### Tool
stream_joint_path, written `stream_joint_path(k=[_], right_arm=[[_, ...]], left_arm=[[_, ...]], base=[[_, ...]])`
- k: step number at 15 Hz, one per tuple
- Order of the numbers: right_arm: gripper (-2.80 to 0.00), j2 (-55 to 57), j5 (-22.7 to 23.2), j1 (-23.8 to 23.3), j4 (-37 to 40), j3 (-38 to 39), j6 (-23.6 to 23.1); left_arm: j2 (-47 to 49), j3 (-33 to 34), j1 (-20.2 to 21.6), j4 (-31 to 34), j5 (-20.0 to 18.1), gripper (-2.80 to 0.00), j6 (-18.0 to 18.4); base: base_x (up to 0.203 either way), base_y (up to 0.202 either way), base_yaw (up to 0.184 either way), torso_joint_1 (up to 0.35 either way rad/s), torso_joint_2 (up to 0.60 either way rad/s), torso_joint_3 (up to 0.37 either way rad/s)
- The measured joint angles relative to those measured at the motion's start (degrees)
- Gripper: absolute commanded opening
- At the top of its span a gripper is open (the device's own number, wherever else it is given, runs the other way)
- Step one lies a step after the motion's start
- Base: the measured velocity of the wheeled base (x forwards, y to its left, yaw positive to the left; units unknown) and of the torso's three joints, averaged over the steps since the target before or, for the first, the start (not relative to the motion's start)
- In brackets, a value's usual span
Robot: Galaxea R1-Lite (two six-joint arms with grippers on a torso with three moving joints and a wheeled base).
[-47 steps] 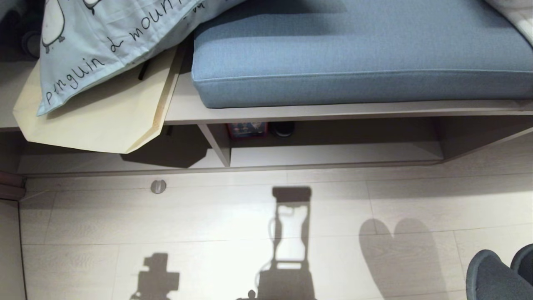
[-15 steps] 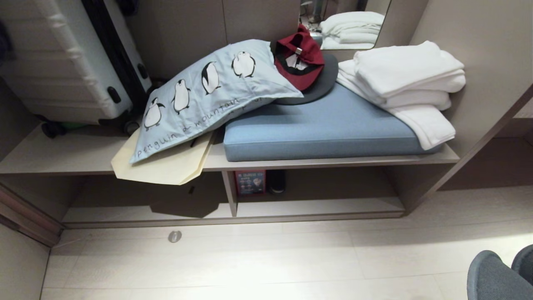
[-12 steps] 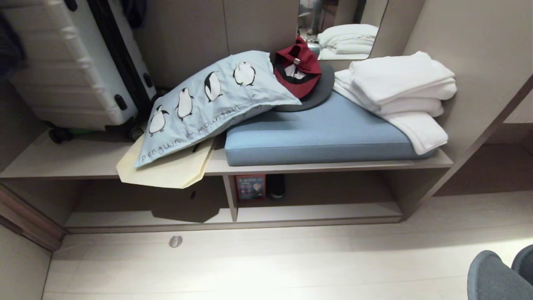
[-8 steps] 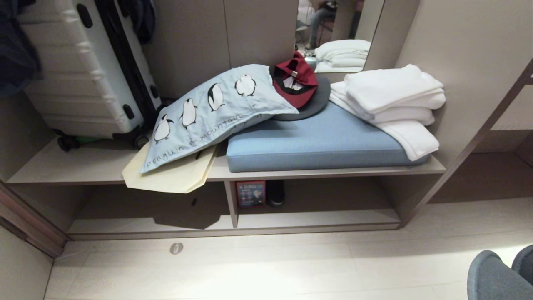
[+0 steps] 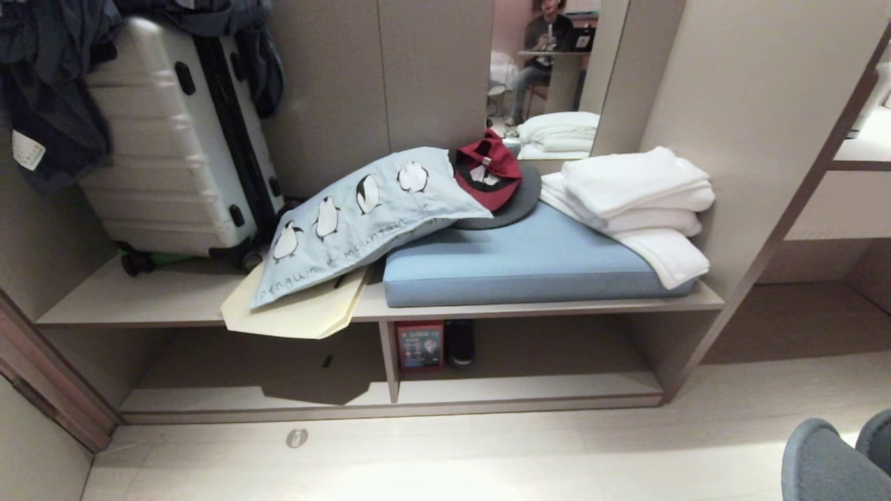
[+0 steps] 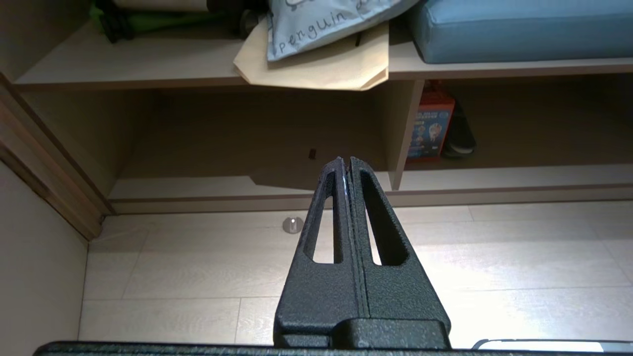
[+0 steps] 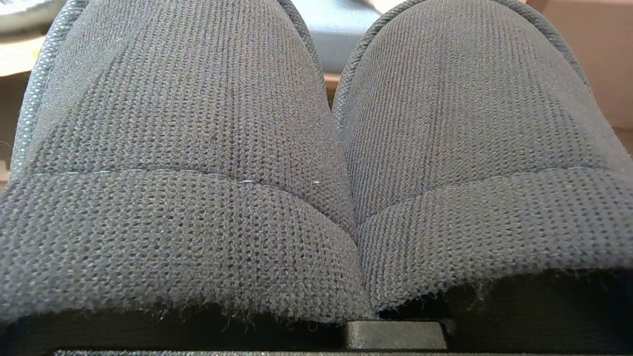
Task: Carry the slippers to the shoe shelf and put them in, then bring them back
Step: Place the slippers on the floor
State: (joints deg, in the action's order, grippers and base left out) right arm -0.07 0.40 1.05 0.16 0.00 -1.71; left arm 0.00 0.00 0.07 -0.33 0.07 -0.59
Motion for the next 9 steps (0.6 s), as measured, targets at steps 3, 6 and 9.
stream_joint_path(k=[3,6,9], right_arm=[[-2.80,0.00,0.01,0.00,0.03,0.00,0.00],[-2.80,0.00,0.01,0.00,0.00,0.00,0.02],[-2.80,0.00,0.01,0.02,0.02,0.00,0.02]], left_arm=[[0.00,0.00,0.00,0.00,0.00,-2.80,0.00],[0.00,0.00,0.00,0.00,0.00,-2.80,0.00],[0.00,0.00,0.00,0.01,0.00,-2.80,0.00]], base=[[0.000,0.000,0.000,0.003,0.00,0.196],[0.000,0.000,0.000,0.001,0.00,0.201],[0.000,0.000,0.000,0.000,0.00,0.201]])
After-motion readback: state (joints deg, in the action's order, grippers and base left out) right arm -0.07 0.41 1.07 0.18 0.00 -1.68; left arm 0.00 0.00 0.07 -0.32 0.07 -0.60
